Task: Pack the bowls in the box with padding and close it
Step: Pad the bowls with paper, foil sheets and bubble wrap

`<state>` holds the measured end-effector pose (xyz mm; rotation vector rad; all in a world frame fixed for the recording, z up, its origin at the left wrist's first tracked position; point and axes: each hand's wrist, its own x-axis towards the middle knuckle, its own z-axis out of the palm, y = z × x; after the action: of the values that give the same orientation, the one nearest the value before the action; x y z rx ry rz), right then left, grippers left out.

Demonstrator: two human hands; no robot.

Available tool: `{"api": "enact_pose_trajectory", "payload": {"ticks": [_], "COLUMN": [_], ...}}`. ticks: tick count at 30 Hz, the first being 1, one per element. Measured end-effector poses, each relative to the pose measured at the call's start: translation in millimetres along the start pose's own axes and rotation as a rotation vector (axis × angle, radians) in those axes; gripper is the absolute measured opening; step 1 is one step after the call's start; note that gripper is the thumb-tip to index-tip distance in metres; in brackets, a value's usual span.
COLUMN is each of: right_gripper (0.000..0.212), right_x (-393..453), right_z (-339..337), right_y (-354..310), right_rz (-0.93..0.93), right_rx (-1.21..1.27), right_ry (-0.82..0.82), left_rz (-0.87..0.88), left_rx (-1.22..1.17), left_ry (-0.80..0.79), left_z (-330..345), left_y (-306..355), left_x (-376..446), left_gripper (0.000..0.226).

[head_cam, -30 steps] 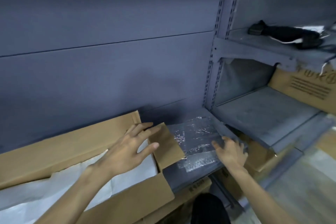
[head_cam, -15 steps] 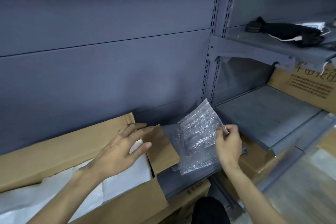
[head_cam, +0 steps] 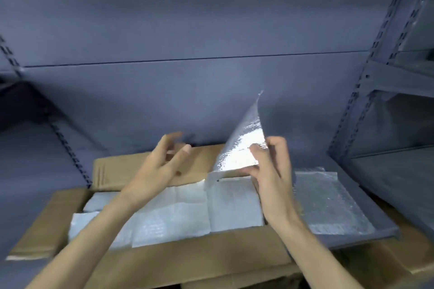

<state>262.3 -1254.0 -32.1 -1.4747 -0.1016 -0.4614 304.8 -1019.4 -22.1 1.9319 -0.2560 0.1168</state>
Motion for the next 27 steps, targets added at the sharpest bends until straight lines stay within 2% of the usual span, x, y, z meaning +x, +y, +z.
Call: {"api": "enact_pose_trajectory", "payload": {"ticks": [1, 4, 6, 8, 10, 12, 13, 16, 18, 22, 25, 27], "right_gripper": [0.015, 0.014, 0.018, 0.021, 0.016, 0.014, 0.015, 0.052, 0.061, 0.065, 0.051, 0.046], "right_x": [-4, -16, -25, -35, -43, -49, -51, -51, -51, -52, -55, -55], "right_z": [20, 73, 98, 114, 122, 126, 127, 132, 134, 136, 140, 142], "right_y": [2, 9, 18, 29, 41, 51, 55, 61, 65, 73, 77, 79], "right_rz": [0.040, 0.187, 0.275, 0.351, 0.379, 0.375, 0.383, 0.373, 0.286, 0.131, 0.050, -0.011], "right_rx": [0.080, 0.333, 0.407, 0.400, 0.266, 0.092, 0.018, -0.190, -0.330, -0.618, -0.760, -0.833], "right_ry": [-0.068, -0.239, -0.300, -0.342, -0.397, -0.442, -0.446, -0.469, -0.502, -0.647, -0.724, -0.745], "left_rz": [-0.097, -0.389, -0.484, -0.491, -0.454, -0.415, -0.398, -0.330, -0.262, -0.182, -0.156, -0.075], "left_rx": [-0.047, -0.280, -0.428, -0.476, -0.492, -0.477, -0.400, 0.008, 0.266, 0.632, 0.816, 1.053], "left_ry": [0.020, 0.078, 0.110, 0.230, 0.377, 0.459, 0.485, 0.549, 0.549, 0.446, 0.300, 0.278], "left_z": [-11, -47, -72, -93, -109, -118, -121, -126, -125, -127, -124, -121], "left_y": [-1, -15, -27, -37, -47, -58, -64, -86, -94, -106, -109, -110], "left_x": [-5, -18, -27, -39, -50, -60, -65, -75, -80, -86, -91, -92], "left_gripper": [0.028, 0.049, 0.055, 0.051, 0.050, 0.053, 0.055, 0.054, 0.050, 0.043, 0.037, 0.028]}}
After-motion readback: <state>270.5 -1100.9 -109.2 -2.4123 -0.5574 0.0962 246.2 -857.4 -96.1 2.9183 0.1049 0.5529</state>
